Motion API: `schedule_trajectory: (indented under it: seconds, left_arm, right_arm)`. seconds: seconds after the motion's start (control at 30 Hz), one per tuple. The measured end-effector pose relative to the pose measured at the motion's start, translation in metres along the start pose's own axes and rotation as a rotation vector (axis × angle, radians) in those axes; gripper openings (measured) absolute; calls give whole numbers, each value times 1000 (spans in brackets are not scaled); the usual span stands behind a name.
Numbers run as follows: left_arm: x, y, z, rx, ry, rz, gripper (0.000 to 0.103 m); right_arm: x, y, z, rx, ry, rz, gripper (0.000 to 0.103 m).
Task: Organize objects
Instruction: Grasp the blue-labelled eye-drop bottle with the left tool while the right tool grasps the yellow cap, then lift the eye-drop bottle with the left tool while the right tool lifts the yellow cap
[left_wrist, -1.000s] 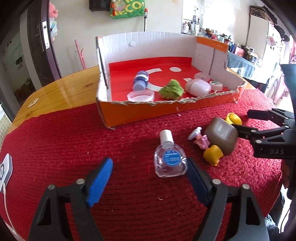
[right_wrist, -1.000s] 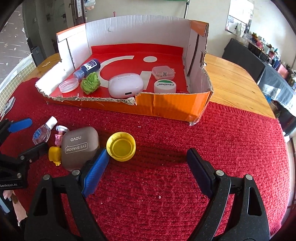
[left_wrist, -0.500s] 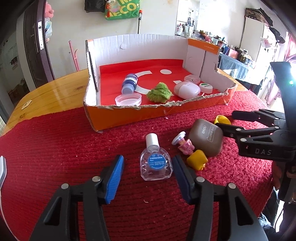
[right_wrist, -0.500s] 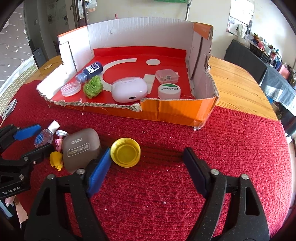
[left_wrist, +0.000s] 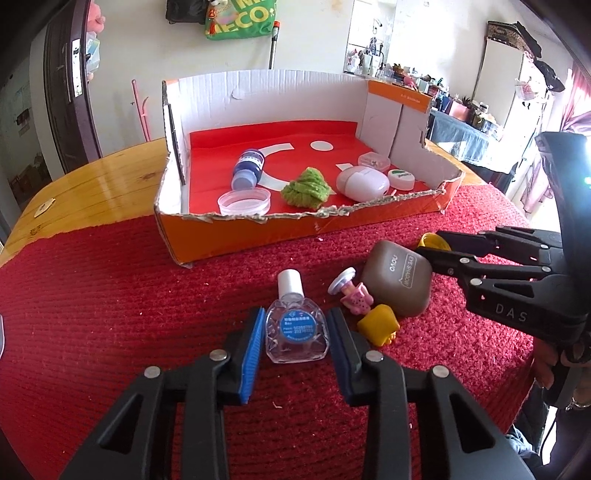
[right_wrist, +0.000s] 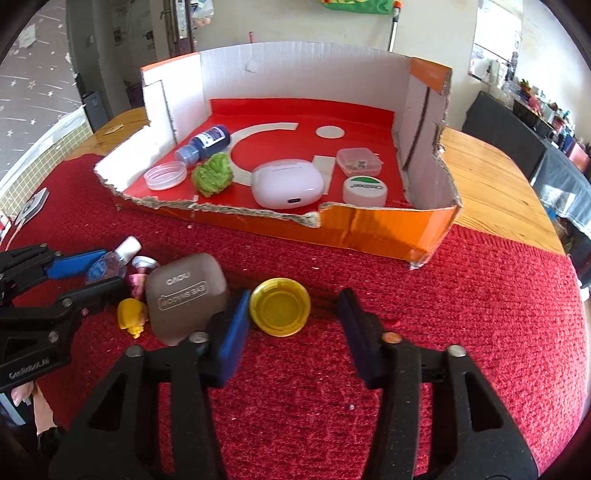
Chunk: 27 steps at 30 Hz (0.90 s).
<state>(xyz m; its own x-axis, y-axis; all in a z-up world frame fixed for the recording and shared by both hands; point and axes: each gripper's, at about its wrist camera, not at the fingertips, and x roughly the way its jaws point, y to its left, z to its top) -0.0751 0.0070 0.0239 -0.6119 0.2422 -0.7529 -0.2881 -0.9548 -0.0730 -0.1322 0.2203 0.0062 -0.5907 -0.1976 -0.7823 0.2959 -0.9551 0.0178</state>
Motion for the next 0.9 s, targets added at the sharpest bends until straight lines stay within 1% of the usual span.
schedule_trajectory:
  seconds: [0.03,0.17,0.4,0.57,0.7,0.9]
  left_arm:
    - [0,0,0,0,0,-1,36]
    - [-6,1,-1,-12,-1,-20,35]
    - [-26,0,6,-9,-55,-26,35]
    - [-34,-1,7,-6,-69,-30,35]
    - [-30,-3,4,-1,-52,-32,35]
    - [-18,-2,-6,-6,-6,-39,35]
  right_arm:
    - [0,2,0,-6,-3,8,29]
    - [-3,3,-2,8,-12,36,29]
    - [-25,3,1,21,-69,53,29]
    - [-39,6,4,13,-97,59,29]
    - [-41,7,3,13,-101,65,29]
    - [-36,7,-3,17,-82,70,29]
